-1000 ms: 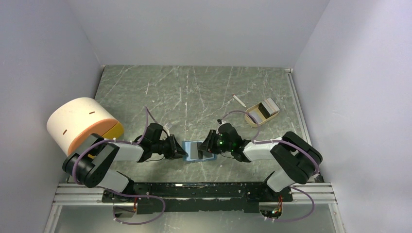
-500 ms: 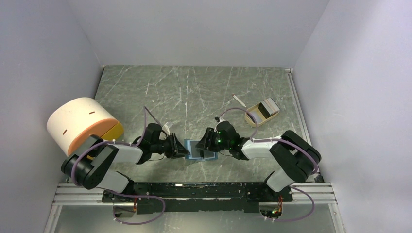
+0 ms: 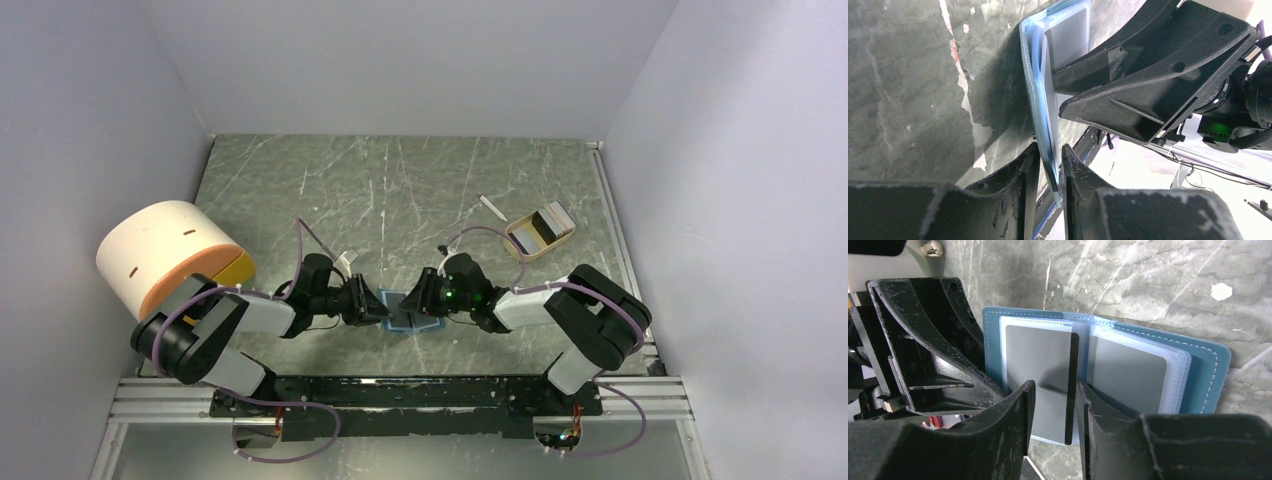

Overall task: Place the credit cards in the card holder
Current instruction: Insert the credit card into the card holder.

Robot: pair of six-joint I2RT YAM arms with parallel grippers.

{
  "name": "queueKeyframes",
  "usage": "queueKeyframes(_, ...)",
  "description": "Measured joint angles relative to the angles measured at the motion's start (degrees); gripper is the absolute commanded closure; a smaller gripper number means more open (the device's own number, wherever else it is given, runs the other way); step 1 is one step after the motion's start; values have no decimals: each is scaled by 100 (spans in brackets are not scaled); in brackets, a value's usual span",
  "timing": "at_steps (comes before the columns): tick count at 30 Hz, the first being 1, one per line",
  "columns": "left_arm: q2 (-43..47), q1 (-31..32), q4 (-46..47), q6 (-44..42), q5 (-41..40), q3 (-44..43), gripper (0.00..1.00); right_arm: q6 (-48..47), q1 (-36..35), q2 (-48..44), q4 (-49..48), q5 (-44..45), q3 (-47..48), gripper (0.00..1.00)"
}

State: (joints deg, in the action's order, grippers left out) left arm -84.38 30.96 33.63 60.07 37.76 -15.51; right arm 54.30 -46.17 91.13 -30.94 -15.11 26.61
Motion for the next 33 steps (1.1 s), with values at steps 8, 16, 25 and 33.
queueKeyframes(8, 234, 0, -90, -13, -7, 0, 70, -129, 0, -205, 271, 31, -4, 49)
queueKeyframes(16, 291, 0, -168, -28, -11, 0, 78, -426, 74, -562, 756, 120, 17, 50)
queueKeyframes(25, 295, 0, -358, -85, -26, -22, 90, -824, 94, -680, 1311, 295, 164, 68)
queueKeyframes(33, 295, 0, -332, -109, 7, -92, 91, -957, 111, -426, 1180, 232, 190, 72)
